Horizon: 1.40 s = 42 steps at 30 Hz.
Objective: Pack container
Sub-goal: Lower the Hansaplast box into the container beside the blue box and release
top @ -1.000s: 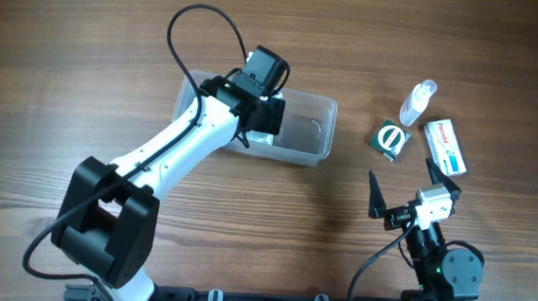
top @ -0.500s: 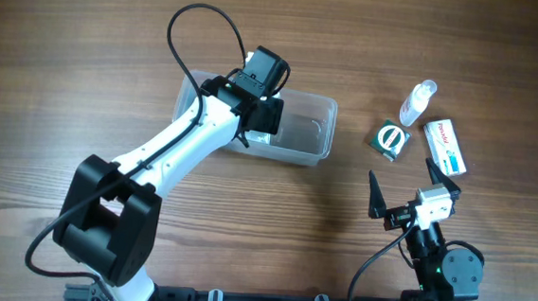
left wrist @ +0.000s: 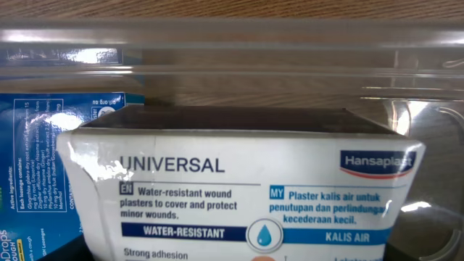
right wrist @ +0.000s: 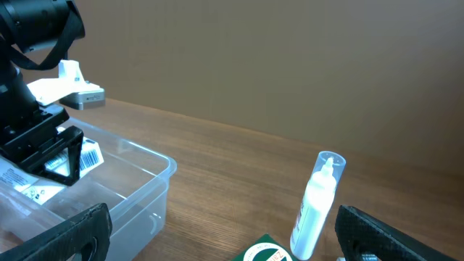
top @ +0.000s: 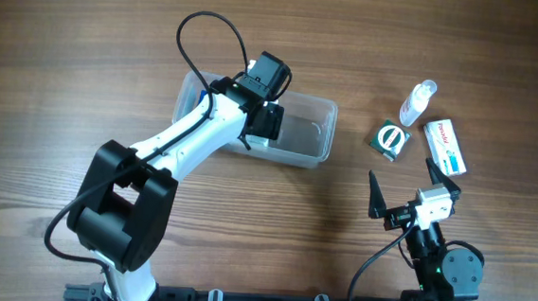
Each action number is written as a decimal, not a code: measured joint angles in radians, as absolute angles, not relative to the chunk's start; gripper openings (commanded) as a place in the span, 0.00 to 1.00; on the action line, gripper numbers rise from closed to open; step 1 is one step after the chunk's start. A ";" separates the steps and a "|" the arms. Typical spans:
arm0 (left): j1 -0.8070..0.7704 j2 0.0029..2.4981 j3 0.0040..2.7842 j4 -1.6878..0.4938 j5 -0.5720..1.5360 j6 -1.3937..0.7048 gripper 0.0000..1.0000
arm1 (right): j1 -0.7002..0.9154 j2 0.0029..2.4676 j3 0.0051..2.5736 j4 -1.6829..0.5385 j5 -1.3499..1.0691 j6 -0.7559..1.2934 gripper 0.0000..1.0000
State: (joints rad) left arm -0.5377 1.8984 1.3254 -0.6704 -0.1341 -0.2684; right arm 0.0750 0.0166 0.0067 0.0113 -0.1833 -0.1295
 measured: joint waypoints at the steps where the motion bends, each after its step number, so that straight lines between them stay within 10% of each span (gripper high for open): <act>1: -0.538 1.898 1.325 -0.670 -0.134 -0.268 0.76 | 0.075 0.017 0.007 0.011 -0.183 -0.130 1.00; 11: -0.538 1.898 1.325 -0.673 -0.134 -0.268 0.84 | 0.075 0.017 0.007 0.011 -0.183 -0.130 1.00; 21: -0.538 1.898 1.326 -0.673 -0.171 -0.270 0.14 | 0.075 0.017 0.007 0.011 -0.183 -0.130 1.00; 42: -0.538 1.898 1.327 -0.711 -0.186 -0.280 0.14 | 0.075 0.017 0.007 0.011 -0.183 -0.130 1.00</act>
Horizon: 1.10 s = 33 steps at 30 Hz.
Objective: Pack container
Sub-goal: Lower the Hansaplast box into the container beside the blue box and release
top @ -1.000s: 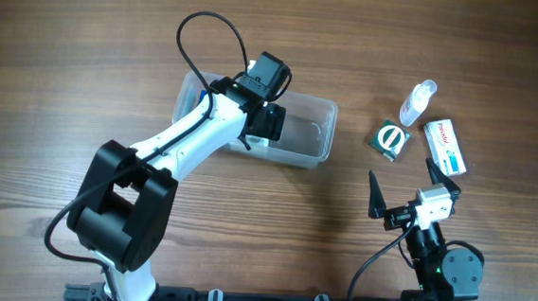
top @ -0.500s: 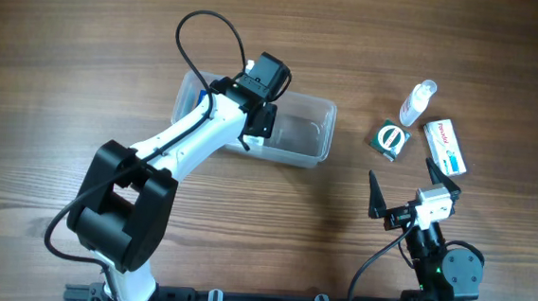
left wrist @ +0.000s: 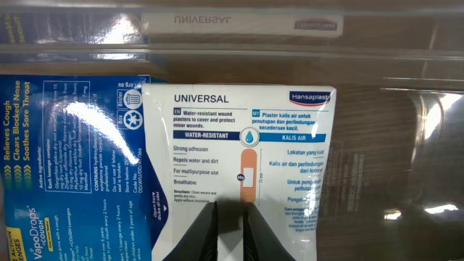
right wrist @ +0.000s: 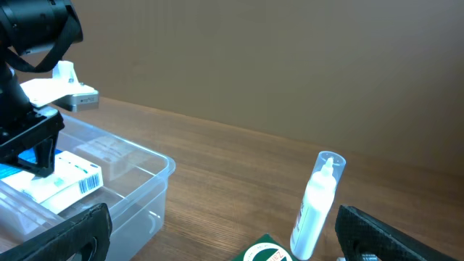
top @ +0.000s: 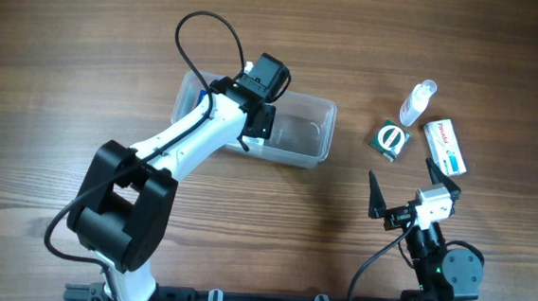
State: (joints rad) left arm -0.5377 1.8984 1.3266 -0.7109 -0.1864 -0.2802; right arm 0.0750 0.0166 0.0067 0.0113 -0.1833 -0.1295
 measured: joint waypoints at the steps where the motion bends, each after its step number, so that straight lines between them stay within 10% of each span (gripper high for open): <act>1: -0.538 1.898 1.327 -0.711 -0.186 -0.281 0.14 | 0.075 0.017 0.007 0.011 -0.183 -0.130 1.00; 27: -0.538 1.908 1.407 -0.778 -0.269 -0.251 0.29 | 0.075 0.017 0.007 0.011 -0.183 -0.130 1.00; 33: -0.498 1.750 1.508 -0.850 -0.318 -0.244 0.18 | 0.075 0.017 0.007 0.011 -0.183 -0.130 0.99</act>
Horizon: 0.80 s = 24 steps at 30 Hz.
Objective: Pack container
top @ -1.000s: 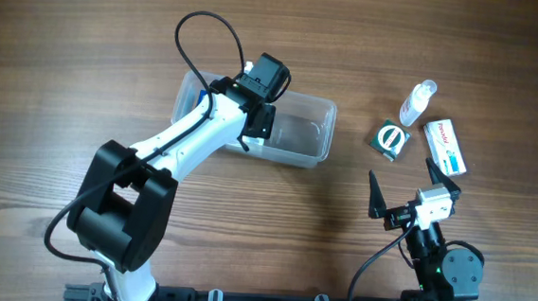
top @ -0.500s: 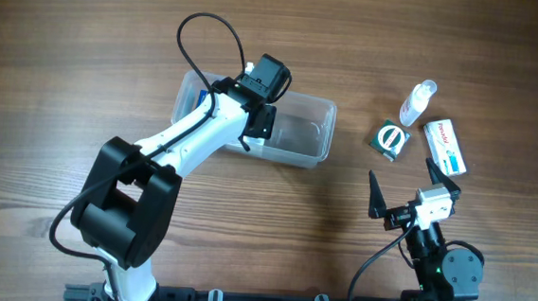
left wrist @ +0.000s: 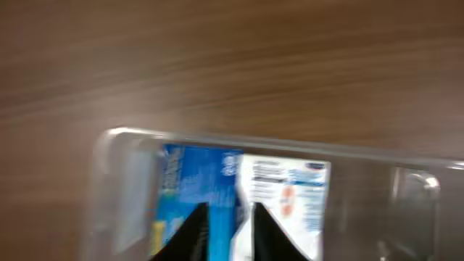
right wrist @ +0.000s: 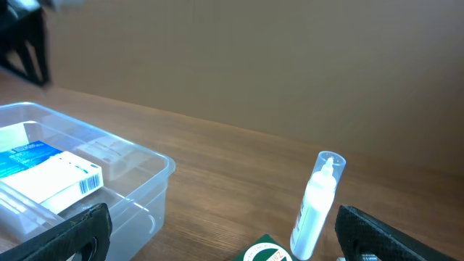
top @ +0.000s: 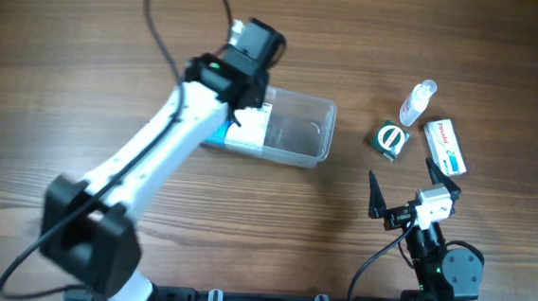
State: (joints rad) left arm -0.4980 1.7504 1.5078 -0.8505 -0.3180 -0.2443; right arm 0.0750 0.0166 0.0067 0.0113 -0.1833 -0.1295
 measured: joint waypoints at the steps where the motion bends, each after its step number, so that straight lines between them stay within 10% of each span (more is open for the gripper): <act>1: -0.474 1.728 1.510 -0.872 -0.320 -0.249 0.19 | 0.075 0.017 0.007 0.011 -0.183 -0.130 1.00; 4: -0.378 1.703 1.514 -0.951 -0.320 -0.269 0.33 | 0.075 0.017 0.007 0.011 -0.183 -0.130 1.00; 7: -0.277 1.705 1.514 -1.012 -0.276 -0.279 0.68 | 0.075 0.017 0.007 0.011 -0.183 -0.130 1.00; 24: -0.019 1.839 1.511 -1.029 0.170 0.057 0.73 | 0.075 0.017 0.007 0.011 -0.183 -0.130 1.00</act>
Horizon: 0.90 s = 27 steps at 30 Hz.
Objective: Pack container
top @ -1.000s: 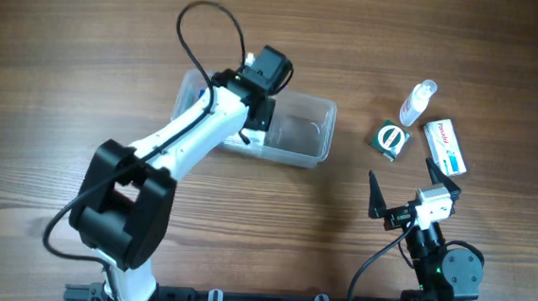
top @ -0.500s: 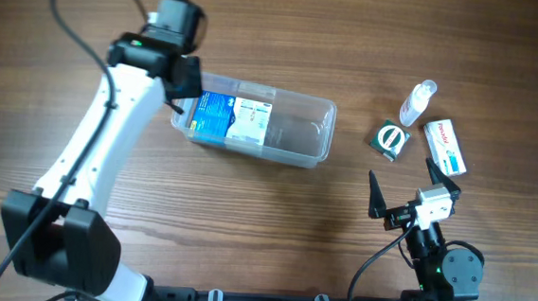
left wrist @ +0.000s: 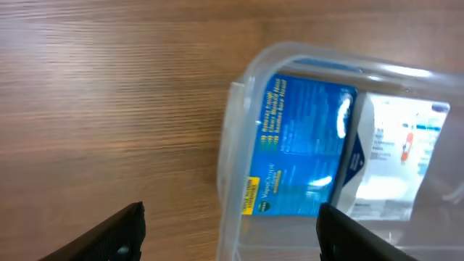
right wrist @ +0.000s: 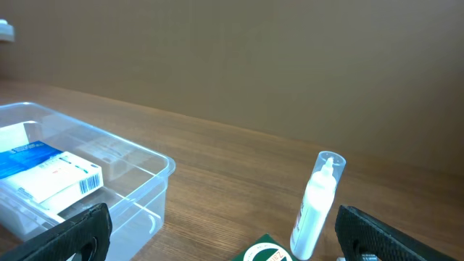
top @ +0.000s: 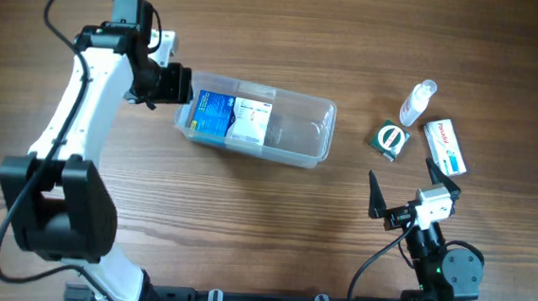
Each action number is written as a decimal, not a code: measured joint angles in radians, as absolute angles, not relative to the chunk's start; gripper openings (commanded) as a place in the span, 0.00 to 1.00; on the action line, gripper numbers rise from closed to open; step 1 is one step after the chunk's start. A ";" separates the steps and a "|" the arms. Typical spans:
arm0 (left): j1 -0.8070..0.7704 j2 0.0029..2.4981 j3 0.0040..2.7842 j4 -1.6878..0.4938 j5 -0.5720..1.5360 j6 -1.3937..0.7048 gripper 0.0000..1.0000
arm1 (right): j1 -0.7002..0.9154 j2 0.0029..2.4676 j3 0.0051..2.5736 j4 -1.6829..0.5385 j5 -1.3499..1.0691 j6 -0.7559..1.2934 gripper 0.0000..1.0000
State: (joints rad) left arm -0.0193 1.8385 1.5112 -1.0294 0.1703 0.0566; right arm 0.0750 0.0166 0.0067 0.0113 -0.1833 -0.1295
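Note:
A clear plastic container (top: pixel 300 145) lies on the wooden table. Inside it, at the left end, a blue lozenge box (top: pixel 209 115) lies flat beside a white plaster box (top: pixel 250 121). My left gripper (top: pixel 177 85) is open at the container's left end, holding nothing. In the left wrist view that end wall (left wrist: pixel 235 152) sits between the wide-apart fingers, with the blue lozenge box (left wrist: pixel 304 145) beyond it. My right gripper (top: pixel 408 193) rests open near the front right, below the loose items.
To the right of the container lie a small white spray bottle (top: pixel 417 102), a green square box (top: pixel 389 138) and a white box with blue and red print (top: pixel 446 146). The spray bottle (right wrist: pixel 315 206) stands out in the right wrist view.
My left gripper has moved from above the container's back left part to its left end. Its jaws, close together then, now stand wide open. The right arm has not moved.
My left gripper held the white plaster box inside the container. Then the box lay flat beside the blue box, with the fingers narrow over it. Then the gripper was higher above the container, and now it is open at the left end.

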 measured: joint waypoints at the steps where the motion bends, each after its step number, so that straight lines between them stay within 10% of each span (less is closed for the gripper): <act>1: -0.019 1.848 1.511 -1.029 0.187 0.073 0.73 | 0.075 0.017 0.007 0.011 -0.183 -0.130 1.00; 17: -0.019 1.946 1.510 -1.018 0.244 0.137 0.32 | 0.075 0.017 0.007 0.011 -0.183 -0.130 1.00; 27: -0.019 1.946 1.510 -1.048 0.252 0.064 0.23 | 0.075 0.017 0.007 0.011 -0.183 -0.130 1.00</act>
